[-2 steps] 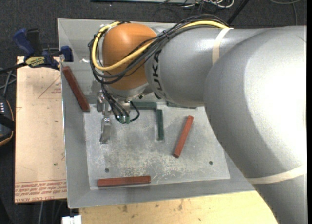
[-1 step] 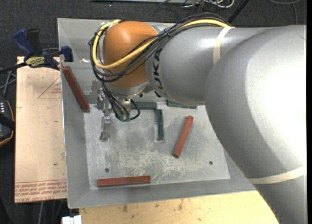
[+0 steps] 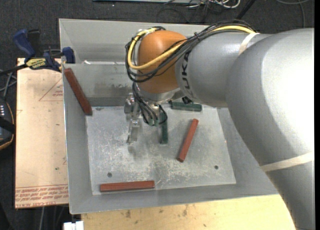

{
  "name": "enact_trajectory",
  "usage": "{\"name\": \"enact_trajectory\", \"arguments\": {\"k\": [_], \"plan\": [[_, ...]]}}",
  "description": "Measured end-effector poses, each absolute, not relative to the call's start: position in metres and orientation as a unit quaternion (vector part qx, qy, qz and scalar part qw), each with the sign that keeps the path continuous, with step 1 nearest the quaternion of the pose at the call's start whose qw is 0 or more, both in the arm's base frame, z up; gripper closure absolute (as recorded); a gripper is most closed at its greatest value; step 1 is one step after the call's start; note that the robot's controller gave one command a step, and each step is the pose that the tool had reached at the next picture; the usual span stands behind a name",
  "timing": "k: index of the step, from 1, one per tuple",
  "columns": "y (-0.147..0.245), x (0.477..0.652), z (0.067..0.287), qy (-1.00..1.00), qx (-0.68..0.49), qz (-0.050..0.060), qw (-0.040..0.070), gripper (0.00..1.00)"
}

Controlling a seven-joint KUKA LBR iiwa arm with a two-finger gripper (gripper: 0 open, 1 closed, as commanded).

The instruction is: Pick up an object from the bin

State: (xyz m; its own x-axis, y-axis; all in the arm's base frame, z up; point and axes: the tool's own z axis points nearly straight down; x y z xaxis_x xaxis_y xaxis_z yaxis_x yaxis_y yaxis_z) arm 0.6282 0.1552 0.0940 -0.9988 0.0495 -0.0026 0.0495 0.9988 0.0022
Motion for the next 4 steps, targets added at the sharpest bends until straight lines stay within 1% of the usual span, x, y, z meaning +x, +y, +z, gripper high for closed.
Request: {"name": "enact_trajectory", "arguments": {"k": [1,2,3,4], "plan": [[0.173,0.641,0.108,0.999,0.043,-0.001,0.0,0.0],[0.131,0.642,0.105,0.989,0.149,0.001,0.0,0.0],[0.1,0.65,0.078,0.994,0.112,0.001,0.002,0.0],[0.103,0.649,0.073,0.98,0.201,0.001,0.003,1.0]]}}
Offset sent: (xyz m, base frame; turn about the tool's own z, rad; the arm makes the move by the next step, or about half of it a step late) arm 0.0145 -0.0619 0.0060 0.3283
